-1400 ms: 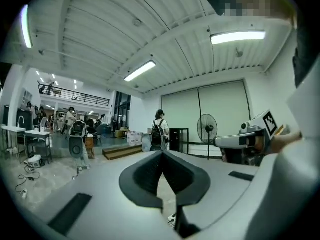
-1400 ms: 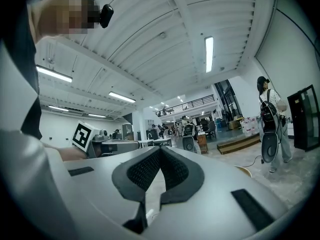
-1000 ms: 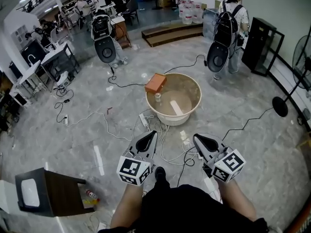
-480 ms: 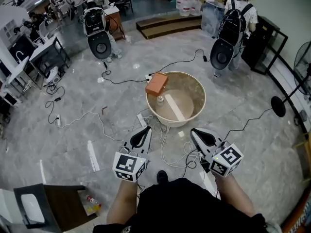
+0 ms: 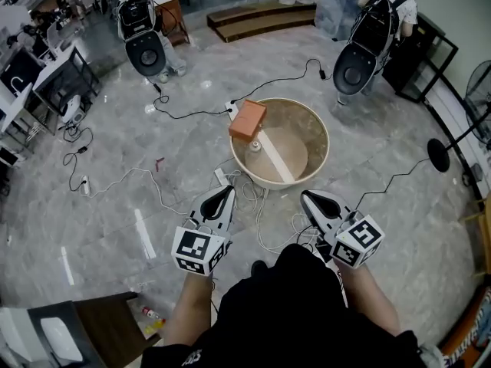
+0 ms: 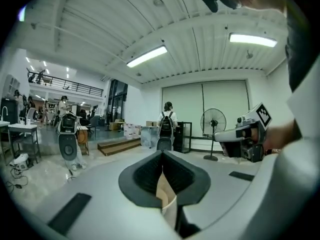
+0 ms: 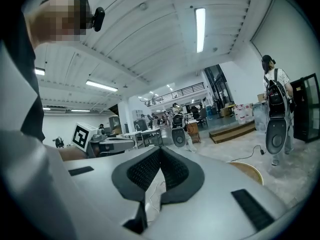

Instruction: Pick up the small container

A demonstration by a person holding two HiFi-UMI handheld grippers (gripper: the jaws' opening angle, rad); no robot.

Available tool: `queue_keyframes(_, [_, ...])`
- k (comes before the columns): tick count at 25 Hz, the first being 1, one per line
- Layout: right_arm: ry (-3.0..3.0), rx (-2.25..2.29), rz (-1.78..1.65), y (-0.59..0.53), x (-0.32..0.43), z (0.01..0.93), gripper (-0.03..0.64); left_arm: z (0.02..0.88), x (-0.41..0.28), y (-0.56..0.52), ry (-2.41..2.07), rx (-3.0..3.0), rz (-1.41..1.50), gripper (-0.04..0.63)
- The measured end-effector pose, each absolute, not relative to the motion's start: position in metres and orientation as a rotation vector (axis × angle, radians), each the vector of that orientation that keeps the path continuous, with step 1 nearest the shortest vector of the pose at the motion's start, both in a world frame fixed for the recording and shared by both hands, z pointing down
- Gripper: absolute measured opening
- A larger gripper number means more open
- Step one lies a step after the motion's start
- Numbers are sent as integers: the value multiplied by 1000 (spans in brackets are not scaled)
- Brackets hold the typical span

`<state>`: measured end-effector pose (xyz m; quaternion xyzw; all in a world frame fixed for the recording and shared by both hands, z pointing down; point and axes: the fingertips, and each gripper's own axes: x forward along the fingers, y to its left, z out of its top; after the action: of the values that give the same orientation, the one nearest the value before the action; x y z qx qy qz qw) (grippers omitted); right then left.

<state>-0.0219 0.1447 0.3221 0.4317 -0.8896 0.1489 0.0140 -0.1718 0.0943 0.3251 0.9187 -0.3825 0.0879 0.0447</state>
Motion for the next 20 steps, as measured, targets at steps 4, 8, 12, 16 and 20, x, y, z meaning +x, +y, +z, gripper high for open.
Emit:
queue_keyframes(4, [-2755, 1381, 510, 111, -7, 333, 15, 336, -159, 64, -1132, 2801, 308, 15])
queue_keyframes(8, [-2765, 1362, 558, 72, 1, 350, 14, 350, -146, 29, -1125, 2778, 342, 15])
queue_keyframes(12, [-2786, 1325, 592, 12, 17, 363, 14, 362, -131, -21, -1151, 2749, 379, 15])
queue_keyframes(16, [-2800, 1233, 630, -58, 36, 371, 14, 366, -107, -81, -1184, 2688, 396, 15])
queue_keyframes(20, [-2822, 1115, 638, -123, 54, 368, 14, 364, -76, -134, -1198, 2648, 416, 15])
